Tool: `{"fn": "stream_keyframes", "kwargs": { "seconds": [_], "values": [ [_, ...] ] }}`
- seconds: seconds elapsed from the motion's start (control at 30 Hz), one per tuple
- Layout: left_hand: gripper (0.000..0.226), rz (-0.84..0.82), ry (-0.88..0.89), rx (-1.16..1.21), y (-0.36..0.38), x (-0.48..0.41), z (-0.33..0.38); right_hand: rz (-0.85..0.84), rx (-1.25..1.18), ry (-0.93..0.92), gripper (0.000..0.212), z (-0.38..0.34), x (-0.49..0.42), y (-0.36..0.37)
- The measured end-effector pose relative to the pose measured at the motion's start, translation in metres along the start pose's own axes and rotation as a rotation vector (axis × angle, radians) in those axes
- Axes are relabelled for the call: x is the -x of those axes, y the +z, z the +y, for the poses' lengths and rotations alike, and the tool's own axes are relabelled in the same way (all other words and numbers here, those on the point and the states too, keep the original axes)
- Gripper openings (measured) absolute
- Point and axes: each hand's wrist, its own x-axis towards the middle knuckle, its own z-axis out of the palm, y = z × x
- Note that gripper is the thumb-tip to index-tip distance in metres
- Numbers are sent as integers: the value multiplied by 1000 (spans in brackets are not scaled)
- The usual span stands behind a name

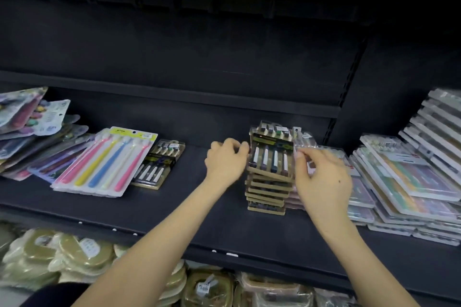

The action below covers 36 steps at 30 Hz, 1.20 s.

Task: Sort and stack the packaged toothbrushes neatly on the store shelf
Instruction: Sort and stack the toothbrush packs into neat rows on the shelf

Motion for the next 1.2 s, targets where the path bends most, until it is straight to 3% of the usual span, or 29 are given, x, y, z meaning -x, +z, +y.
{"fn": "stream_keyframes", "kwargs": {
  "seconds": [0.07,0.13,0.3,0.43,0.53,0.63,0.83,0.97,1.1,1.2],
  "values": [
    [28,167,45,-100,-30,0,-43,-13,-204,-59,16,-29,9,8],
    [33,297,-7,-299,-62,3,-94,-197,-352,-79,16,-56,22,30],
    [84,235,-186,-740,-123,4,-191,-701,-145,-238,42,-108,51,138],
    [89,297,-336,-712,-161,-20,-233,-930,-43,-314,52,-141,61,230],
    [92,234,-457,-616,-186,-46,-253,-1023,15,-374,56,-148,63,277],
    [100,141,-503,-471,-198,-63,-264,-1007,23,-428,53,-135,63,297],
    [128,76,-512,-451,-214,-75,-275,-895,38,-362,50,-80,59,264],
    [110,101,-446,-435,-212,-78,-277,-751,219,-256,70,-47,62,221],
    [89,221,-360,-540,-204,-73,-274,-609,389,-200,40,-50,68,211],
    [87,253,-356,-465,-203,-73,-271,-548,431,-58,30,-59,70,206]
  ]
}}
